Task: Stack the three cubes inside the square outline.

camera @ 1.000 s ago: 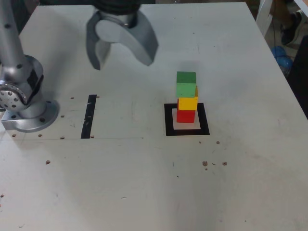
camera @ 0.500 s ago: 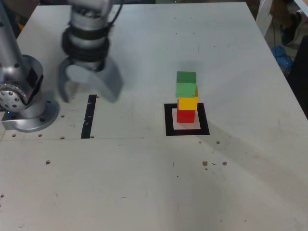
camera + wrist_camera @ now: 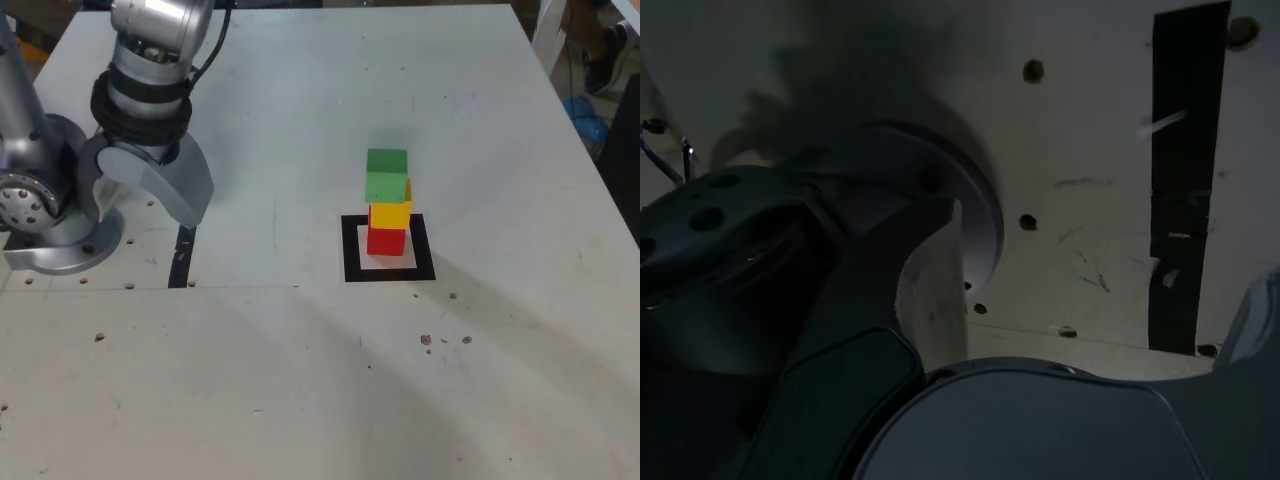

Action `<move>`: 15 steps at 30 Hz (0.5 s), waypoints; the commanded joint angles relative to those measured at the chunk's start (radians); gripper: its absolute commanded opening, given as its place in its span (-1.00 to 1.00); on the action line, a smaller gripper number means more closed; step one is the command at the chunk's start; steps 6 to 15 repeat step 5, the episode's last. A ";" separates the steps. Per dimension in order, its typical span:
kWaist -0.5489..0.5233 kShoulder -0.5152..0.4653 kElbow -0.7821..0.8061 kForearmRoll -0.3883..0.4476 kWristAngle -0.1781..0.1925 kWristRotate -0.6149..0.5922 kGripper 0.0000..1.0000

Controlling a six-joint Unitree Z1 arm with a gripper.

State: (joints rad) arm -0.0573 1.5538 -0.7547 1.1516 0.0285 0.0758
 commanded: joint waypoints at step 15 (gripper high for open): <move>0.001 -0.021 0.002 -0.086 -0.054 0.025 0.99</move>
